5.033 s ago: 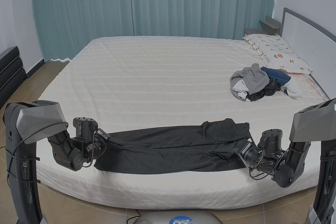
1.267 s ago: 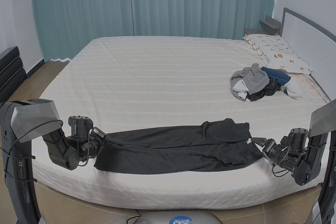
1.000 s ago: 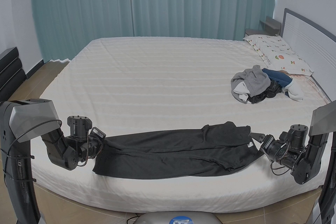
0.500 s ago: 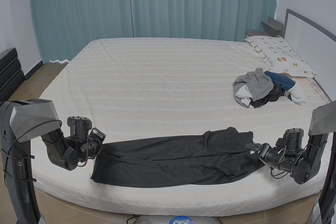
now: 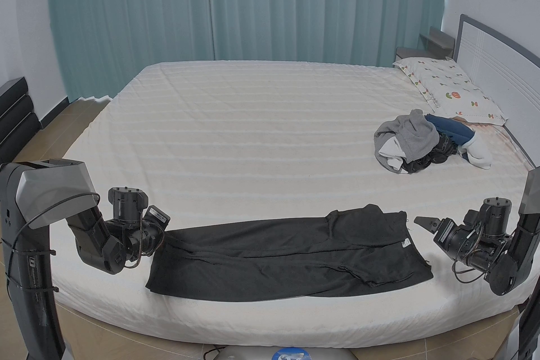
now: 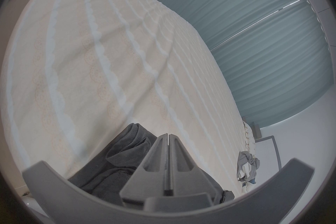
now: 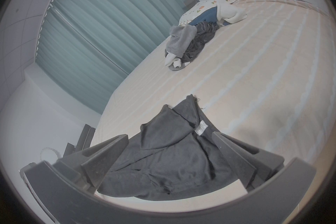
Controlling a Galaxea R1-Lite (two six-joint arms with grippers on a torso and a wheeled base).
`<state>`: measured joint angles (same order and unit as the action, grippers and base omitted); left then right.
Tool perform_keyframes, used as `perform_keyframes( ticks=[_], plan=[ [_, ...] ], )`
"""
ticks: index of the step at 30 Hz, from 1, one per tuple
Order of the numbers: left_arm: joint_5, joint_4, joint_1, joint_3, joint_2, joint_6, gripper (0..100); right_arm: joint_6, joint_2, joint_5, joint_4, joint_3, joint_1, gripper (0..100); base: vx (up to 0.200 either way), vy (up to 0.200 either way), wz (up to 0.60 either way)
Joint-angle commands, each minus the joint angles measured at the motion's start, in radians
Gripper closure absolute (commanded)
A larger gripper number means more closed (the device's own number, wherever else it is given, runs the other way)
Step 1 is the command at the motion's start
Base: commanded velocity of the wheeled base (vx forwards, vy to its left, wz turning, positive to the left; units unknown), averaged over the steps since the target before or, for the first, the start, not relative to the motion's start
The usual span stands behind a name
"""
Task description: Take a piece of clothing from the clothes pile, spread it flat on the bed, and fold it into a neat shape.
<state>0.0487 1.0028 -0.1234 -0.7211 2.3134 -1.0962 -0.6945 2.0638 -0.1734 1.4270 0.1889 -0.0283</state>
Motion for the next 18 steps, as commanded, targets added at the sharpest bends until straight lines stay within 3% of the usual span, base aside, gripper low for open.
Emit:
perform_keyframes(
  ticks=[1, 7, 13, 18],
  plan=[
    [0.000, 0.000, -0.001, 0.000, 0.001, -0.001, 100, 0.000, -0.045, -0.003, -0.010, 0.020, -0.019, 0, 0.000, 0.000, 0.00],
    [0.000, 0.000, -0.001, -0.001, 0.000, -0.001, 100, 0.000, 0.052, -0.009, -0.034, 0.112, -0.064, 0, 0.000, 0.000, 0.00],
    [0.000, 0.000, -0.001, 0.000, 0.001, -0.001, 100, 0.000, 0.275, -0.006, -0.057, 0.317, -0.120, 0, 0.000, 0.000, 0.00],
    [0.000, 0.000, -0.001, 0.000, 0.001, -0.001, 100, 0.016, 0.355, -0.011, -0.178, 0.491, -0.122, 0, 0.000, 0.000, 0.00]
  ],
)
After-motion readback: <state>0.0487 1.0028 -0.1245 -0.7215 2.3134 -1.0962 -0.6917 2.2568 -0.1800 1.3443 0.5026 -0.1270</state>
